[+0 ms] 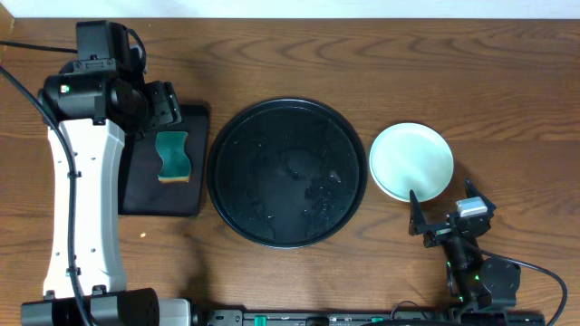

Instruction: Clean dirty plates on tray and stack at the side

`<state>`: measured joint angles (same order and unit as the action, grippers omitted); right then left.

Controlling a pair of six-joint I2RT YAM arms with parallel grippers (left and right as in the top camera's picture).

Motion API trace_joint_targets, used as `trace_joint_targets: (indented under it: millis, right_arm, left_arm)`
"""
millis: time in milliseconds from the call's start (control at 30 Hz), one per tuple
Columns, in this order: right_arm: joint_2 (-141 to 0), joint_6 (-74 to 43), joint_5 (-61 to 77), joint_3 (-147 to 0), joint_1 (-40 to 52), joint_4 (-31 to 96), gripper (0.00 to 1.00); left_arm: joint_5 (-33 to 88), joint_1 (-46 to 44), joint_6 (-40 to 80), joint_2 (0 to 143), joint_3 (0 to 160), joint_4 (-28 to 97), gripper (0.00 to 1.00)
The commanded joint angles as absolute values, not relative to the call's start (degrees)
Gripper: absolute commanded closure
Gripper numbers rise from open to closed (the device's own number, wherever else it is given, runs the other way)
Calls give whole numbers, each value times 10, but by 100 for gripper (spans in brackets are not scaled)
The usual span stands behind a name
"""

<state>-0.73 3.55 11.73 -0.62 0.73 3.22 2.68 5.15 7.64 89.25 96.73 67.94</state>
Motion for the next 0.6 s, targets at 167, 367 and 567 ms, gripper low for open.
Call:
trace_joint_targets:
  millis: [167,367,567]
  right_arm:
    - [-4,28,110,-3,12,32,1]
    - [-4,28,110,-3,12,32,1]
    - [-4,28,110,-3,12,32,1]
  left_arm:
    - [26,53,77,895,971,681,25]
    - [26,53,77,895,971,681,24]
    - [8,53,75,860,961,665,24]
